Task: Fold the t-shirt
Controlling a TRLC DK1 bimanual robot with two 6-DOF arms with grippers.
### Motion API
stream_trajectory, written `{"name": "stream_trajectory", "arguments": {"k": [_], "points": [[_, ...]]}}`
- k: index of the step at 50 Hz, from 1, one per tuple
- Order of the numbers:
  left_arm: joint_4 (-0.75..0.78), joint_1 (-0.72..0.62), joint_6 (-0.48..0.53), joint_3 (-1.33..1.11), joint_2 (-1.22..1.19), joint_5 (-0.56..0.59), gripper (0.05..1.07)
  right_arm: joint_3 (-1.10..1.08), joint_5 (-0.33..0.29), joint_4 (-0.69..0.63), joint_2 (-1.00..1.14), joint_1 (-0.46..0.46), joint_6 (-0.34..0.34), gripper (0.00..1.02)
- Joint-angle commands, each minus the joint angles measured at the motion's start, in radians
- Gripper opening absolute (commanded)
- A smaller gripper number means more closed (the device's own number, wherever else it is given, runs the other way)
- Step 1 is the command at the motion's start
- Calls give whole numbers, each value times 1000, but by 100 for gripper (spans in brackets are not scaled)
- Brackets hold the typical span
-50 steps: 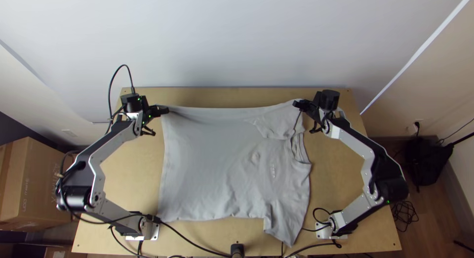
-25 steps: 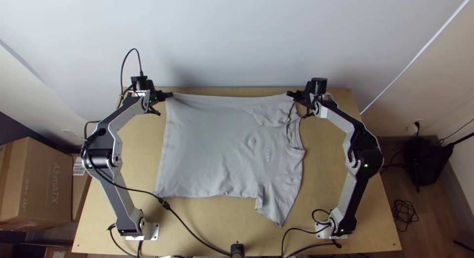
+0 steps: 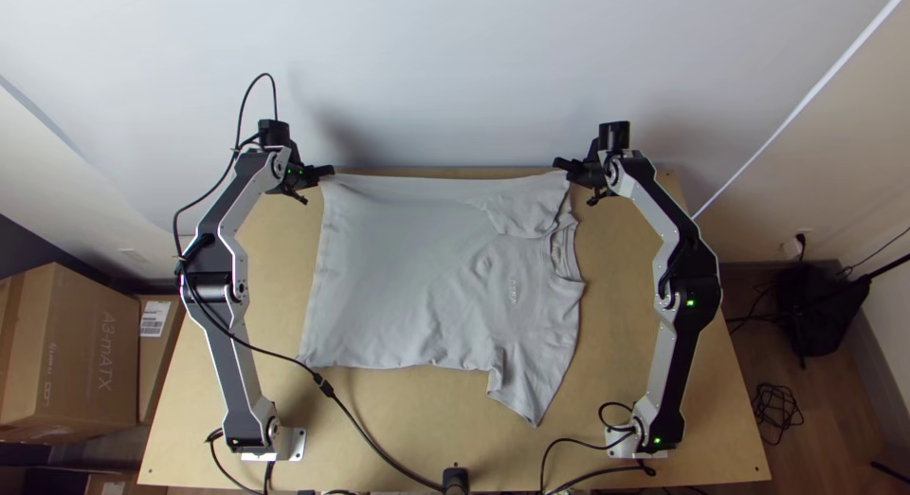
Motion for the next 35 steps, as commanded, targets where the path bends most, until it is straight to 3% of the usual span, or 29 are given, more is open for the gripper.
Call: {"name": "stream_trajectory", "arguments": {"k": [1, 8, 35], "points": [[-85, 7, -25, 20, -32, 3, 8, 24, 14, -61, -10, -16, -9, 2], [-142, 9, -30, -42, -77, 23, 8, -30, 14, -94, -63, -4, -29, 2], [111, 7, -30, -497, -351, 25, 8, -353, 14, -68, -342, 28, -38, 2]]}}
